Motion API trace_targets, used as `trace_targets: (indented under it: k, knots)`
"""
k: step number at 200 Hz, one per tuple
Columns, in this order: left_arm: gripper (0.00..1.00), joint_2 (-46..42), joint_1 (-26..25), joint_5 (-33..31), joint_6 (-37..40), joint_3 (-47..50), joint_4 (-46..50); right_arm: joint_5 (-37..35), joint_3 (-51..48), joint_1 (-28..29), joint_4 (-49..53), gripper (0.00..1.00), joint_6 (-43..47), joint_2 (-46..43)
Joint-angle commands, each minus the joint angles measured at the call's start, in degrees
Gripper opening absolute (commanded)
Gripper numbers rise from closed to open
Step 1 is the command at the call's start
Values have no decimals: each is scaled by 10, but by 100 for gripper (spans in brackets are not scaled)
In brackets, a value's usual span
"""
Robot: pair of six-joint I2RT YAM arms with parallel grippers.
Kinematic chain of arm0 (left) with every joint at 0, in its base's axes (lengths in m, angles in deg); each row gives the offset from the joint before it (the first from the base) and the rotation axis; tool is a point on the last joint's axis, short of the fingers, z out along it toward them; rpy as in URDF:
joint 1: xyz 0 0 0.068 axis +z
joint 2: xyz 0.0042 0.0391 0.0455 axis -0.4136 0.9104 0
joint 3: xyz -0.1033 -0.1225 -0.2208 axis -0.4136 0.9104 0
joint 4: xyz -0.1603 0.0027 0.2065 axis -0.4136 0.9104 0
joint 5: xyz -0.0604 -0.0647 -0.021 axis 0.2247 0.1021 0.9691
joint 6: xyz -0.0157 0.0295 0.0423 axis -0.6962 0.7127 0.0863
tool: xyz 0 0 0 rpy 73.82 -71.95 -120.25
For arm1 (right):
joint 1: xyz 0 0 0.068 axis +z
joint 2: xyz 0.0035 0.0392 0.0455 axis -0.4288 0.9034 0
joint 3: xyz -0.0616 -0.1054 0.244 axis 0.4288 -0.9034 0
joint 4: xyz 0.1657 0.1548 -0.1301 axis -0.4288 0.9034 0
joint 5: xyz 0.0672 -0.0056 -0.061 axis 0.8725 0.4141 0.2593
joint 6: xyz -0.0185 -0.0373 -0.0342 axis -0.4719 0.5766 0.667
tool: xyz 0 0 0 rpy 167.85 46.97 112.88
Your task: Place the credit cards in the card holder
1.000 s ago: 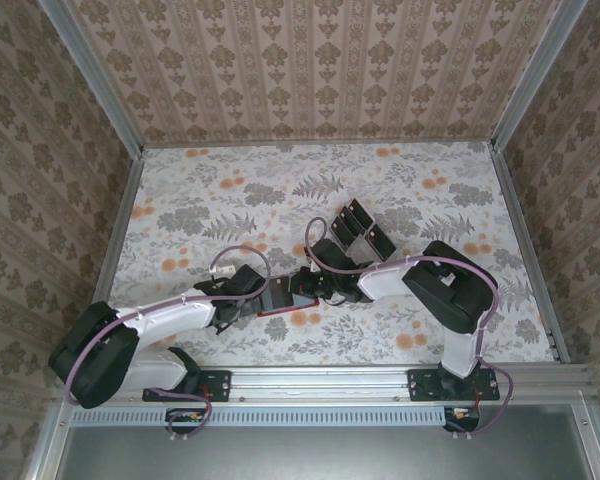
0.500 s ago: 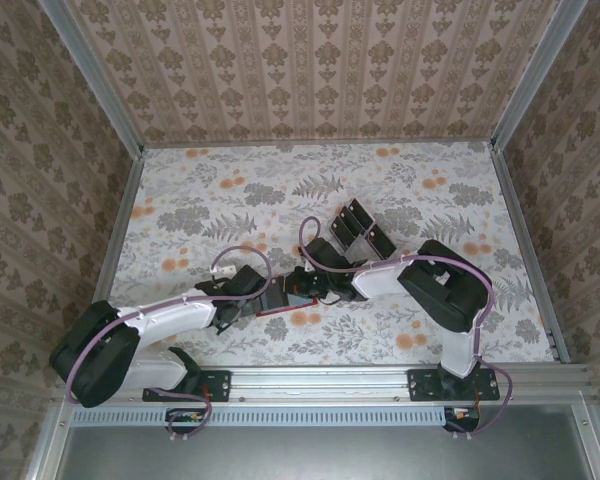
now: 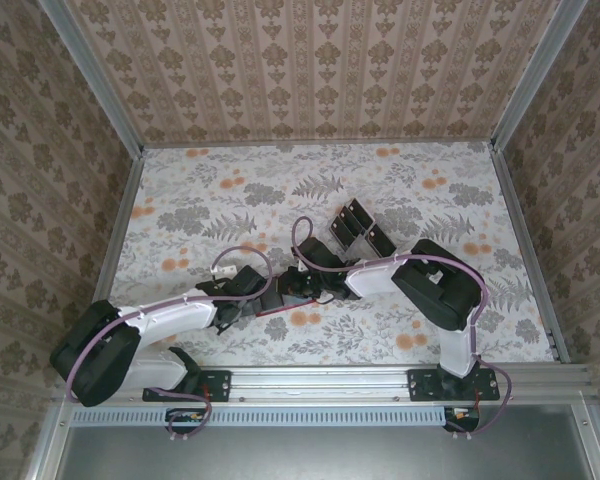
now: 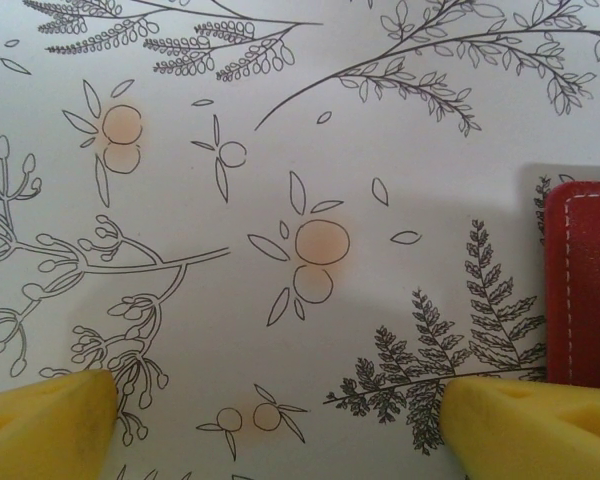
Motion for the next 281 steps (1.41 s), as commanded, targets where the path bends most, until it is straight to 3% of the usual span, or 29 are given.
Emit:
trace_targets:
  k: [1,29,96,281]
  knots:
    - [100,27,-1,32,-2,18,-38,12,6,8,53,26,14,-3]
    - [100,-7,9,24,9,9,-10,7,6,2,81,35,32,-39]
    - [100,-126,64,23,23,16,44,-31,35,-3,164,36,85,-80]
    - [100,-27,67,66,28,39,-44,-12,76,5,136,17,69,5]
